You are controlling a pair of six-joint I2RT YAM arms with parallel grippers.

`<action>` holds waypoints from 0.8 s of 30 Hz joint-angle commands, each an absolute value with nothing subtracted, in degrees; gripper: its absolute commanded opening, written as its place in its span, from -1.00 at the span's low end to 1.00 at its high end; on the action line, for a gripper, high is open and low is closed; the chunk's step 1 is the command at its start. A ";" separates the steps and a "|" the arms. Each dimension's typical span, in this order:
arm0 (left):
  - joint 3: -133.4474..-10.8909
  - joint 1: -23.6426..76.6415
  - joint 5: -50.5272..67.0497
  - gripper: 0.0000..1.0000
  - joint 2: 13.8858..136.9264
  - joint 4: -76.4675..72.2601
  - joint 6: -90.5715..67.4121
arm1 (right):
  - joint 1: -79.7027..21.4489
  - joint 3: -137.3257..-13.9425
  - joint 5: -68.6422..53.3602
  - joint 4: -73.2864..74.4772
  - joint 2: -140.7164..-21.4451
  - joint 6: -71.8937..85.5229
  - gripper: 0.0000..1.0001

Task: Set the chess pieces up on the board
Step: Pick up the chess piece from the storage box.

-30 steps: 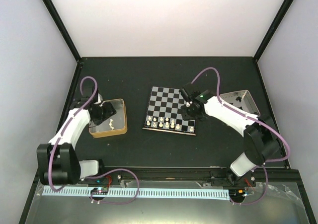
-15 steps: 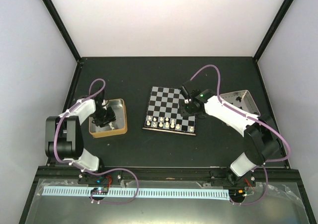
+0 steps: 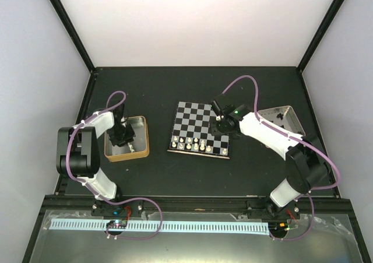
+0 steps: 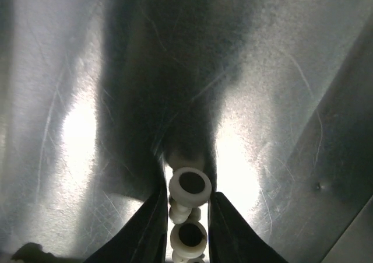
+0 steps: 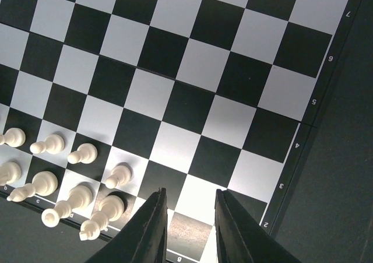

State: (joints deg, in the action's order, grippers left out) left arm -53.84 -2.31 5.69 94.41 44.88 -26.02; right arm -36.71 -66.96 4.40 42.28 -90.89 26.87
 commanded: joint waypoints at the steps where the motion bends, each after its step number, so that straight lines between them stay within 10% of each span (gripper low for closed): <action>1: -56.55 -2.81 2.25 -0.65 95.16 45.74 -25.06 | -36.71 -68.04 5.69 41.07 -91.56 25.84 -0.50; 13: -57.20 -2.76 0.06 -0.31 96.12 45.59 -24.18 | -36.69 -68.29 4.66 40.05 -91.79 25.66 -0.51; 24: -58.24 -2.79 -0.84 -0.66 97.85 45.20 -25.18 | -36.74 -67.98 4.28 39.55 -91.24 25.62 -0.53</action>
